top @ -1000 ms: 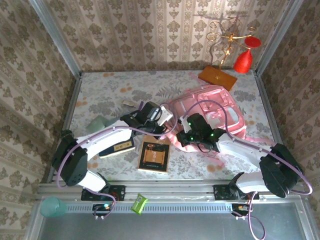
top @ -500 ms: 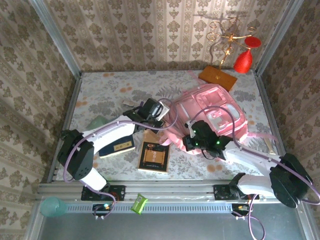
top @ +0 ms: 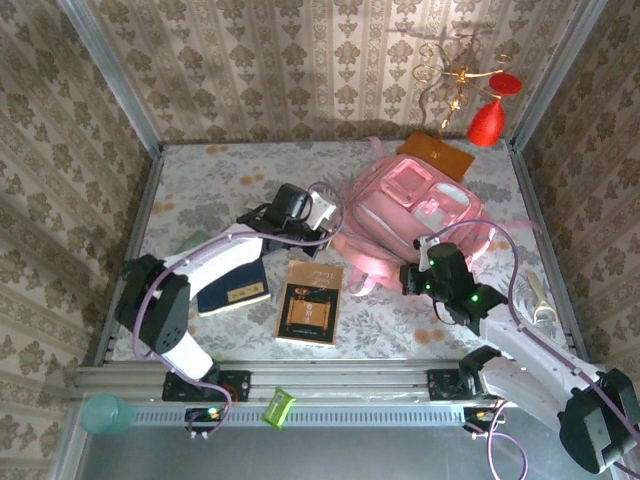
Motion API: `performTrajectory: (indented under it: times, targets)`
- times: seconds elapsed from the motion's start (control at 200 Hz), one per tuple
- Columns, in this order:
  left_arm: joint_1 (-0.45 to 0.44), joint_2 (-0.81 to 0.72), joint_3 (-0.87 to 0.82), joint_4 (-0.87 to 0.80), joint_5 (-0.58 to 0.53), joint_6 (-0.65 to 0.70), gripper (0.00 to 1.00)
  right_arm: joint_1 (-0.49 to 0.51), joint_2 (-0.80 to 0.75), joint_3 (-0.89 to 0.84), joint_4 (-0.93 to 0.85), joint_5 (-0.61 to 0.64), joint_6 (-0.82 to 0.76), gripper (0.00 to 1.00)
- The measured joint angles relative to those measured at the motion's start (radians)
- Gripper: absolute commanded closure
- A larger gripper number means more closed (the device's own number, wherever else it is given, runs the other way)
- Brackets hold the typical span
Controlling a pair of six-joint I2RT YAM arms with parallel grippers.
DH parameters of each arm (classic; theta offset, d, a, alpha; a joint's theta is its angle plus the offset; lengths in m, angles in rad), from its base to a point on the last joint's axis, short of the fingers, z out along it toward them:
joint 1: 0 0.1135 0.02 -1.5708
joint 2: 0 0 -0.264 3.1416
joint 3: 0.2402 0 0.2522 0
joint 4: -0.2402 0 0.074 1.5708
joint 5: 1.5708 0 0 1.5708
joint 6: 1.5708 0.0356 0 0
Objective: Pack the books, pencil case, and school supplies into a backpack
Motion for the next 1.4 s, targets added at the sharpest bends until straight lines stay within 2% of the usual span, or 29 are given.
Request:
performTrajectory:
  times: [0.1,0.135,0.165,0.27,0.39,0.54,0.64,0.72,0.84,1.03,1.215,1.4]
  targets:
    - [-0.003,-0.05,-0.037,-0.002,0.034,-0.018,1.0,-0.001,0.006,0.017,-0.029,-0.052,-0.043,0.67]
    - [-0.006,-0.062,-0.046,-0.004,0.041,-0.022,1.0,0.007,0.01,0.029,-0.035,-0.068,-0.061,0.58]
    - [-0.011,-0.069,-0.051,-0.007,0.047,-0.025,1.0,0.018,0.014,0.042,-0.041,-0.076,-0.075,0.55]
    - [-0.037,-0.074,-0.053,-0.013,0.066,-0.033,1.0,0.079,0.038,0.107,-0.04,-0.094,-0.134,0.51]
    - [-0.069,-0.074,-0.054,-0.027,0.09,-0.034,1.0,0.148,0.125,0.204,0.003,-0.115,-0.186,0.41]
    - [-0.093,-0.075,-0.054,-0.034,0.112,-0.037,1.0,0.17,0.246,0.265,0.067,-0.146,-0.235,0.38]
    - [-0.097,-0.078,-0.054,-0.034,0.117,-0.038,1.0,0.17,0.323,0.27,0.105,-0.167,-0.247,0.44]
    - [-0.097,-0.084,-0.054,-0.036,0.117,-0.038,1.0,0.17,0.377,0.27,0.122,-0.174,-0.262,0.59]
    - [-0.096,-0.103,-0.059,-0.041,0.116,-0.039,1.0,0.17,0.397,0.27,0.131,-0.156,-0.267,1.0]
    - [-0.075,-0.117,-0.067,-0.036,0.071,-0.045,1.0,0.156,0.302,0.203,0.137,-0.142,-0.243,1.0]
    - [-0.05,-0.106,-0.069,-0.007,0.006,-0.045,1.0,0.065,0.135,0.074,0.145,-0.223,-0.147,1.0]
    - [0.01,-0.021,-0.067,0.039,-0.021,-0.045,1.0,0.021,0.036,-0.002,0.144,-0.289,-0.113,1.0]
